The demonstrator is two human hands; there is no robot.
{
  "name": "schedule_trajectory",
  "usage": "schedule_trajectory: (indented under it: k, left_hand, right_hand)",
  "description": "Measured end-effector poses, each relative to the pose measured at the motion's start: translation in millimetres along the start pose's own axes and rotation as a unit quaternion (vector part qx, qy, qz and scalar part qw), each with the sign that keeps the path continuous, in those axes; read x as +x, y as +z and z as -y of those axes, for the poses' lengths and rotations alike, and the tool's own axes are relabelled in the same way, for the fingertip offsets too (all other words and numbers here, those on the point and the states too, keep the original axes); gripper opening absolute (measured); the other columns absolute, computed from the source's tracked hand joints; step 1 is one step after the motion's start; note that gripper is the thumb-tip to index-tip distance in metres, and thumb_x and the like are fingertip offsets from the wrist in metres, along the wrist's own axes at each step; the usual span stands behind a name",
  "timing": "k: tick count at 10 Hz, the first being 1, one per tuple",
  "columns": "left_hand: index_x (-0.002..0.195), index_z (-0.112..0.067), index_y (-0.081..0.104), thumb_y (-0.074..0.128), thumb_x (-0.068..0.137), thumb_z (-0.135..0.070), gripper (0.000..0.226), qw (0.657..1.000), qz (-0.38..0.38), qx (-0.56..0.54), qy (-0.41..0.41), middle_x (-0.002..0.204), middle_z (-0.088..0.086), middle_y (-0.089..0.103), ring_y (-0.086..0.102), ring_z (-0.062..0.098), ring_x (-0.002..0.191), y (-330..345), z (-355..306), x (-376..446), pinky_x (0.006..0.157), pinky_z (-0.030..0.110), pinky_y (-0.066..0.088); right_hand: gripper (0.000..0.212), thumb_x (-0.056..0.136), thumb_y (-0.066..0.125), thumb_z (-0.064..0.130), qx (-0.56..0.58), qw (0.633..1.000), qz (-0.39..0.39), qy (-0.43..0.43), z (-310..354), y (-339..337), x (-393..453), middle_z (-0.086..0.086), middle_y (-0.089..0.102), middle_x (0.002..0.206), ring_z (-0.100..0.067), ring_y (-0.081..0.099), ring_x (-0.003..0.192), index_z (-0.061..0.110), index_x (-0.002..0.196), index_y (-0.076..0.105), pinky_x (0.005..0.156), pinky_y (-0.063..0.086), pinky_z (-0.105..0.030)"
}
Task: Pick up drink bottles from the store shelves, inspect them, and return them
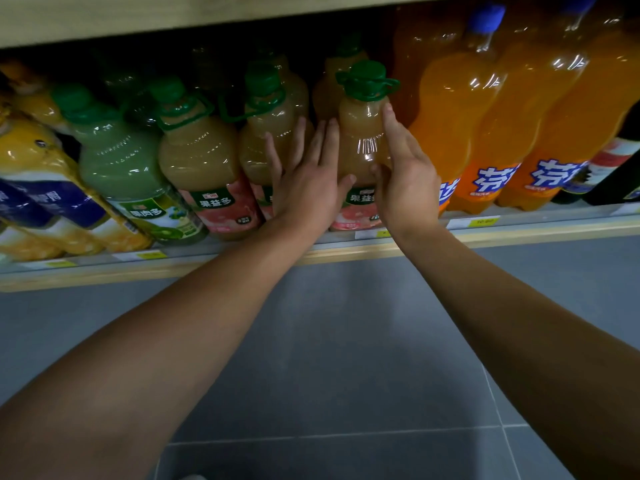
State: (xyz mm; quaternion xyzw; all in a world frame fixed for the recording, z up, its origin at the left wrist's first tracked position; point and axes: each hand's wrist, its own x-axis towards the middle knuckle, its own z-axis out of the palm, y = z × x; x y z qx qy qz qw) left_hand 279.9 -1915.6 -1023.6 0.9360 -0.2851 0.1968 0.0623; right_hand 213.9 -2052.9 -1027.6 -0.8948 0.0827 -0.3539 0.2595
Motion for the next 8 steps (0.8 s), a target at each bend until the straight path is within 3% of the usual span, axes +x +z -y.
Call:
schedule_trajectory:
  k: [2, 4, 6, 8]
  left_hand:
    - [0.158, -0.012, 0.015, 0.043, 0.096, -0.055, 0.08, 1.0, 0.006, 0.001, -0.005, 0.163, 0.002, 0.027, 0.008, 0.026, 0.154, 2.4, -0.9, 3.3, 0.117, 0.067, -0.002]
    - [0.158, -0.013, 0.017, 0.046, 0.095, -0.055, 0.081, 1.0, 0.012, -0.004, -0.005, 0.163, 0.002, 0.028, 0.01, 0.025, 0.154, 0.7, -1.6, 0.6, 0.118, 0.066, -0.003]
    - [0.158, -0.015, 0.018, 0.049, 0.093, -0.053, 0.081, 0.997, 0.062, -0.039, -0.008, 0.163, 0.001, 0.028, 0.009, 0.025, 0.154, -16.5, 1.4, -0.7, 0.119, 0.063, -0.002]
    - [0.16, -0.018, 0.012, 0.048, 0.097, -0.05, 0.079, 0.966, 0.241, -0.094, -0.005, 0.165, 0.002, 0.022, 0.008, 0.028, 0.154, -95.0, 16.3, -52.7, 0.12, 0.062, 0.004]
  right_hand:
    - [0.078, 0.088, 0.064, -0.006, -0.01, 1.0, 0.008, 0.013, 1.8, 2.7, 8.6, -0.005, 0.05, 0.149, -0.025, 0.054, 0.131, 0.016, 0.155, 0.031, 0.103, 0.049, -0.035]
    - [0.079, 0.089, 0.061, -0.008, 0.006, 1.0, 0.016, 0.016, 1.7, 2.3, 3.4, -0.009, 0.046, 0.151, -0.027, 0.046, 0.138, 0.014, 0.156, 0.027, 0.108, 0.047, -0.041]
    - [0.075, 0.088, 0.058, -0.001, 0.025, 0.996, 0.059, 0.066, 8.3, -10.1, -7.1, -0.009, 0.041, 0.153, -0.028, 0.045, 0.137, 0.016, 0.155, 0.03, 0.109, 0.045, -0.037]
    - [0.071, 0.091, 0.063, 0.016, -0.042, 0.95, 0.258, 0.168, 65.1, -71.8, -32.3, -0.009, 0.034, 0.158, -0.034, 0.033, 0.143, 0.018, 0.155, 0.03, 0.114, 0.036, -0.048]
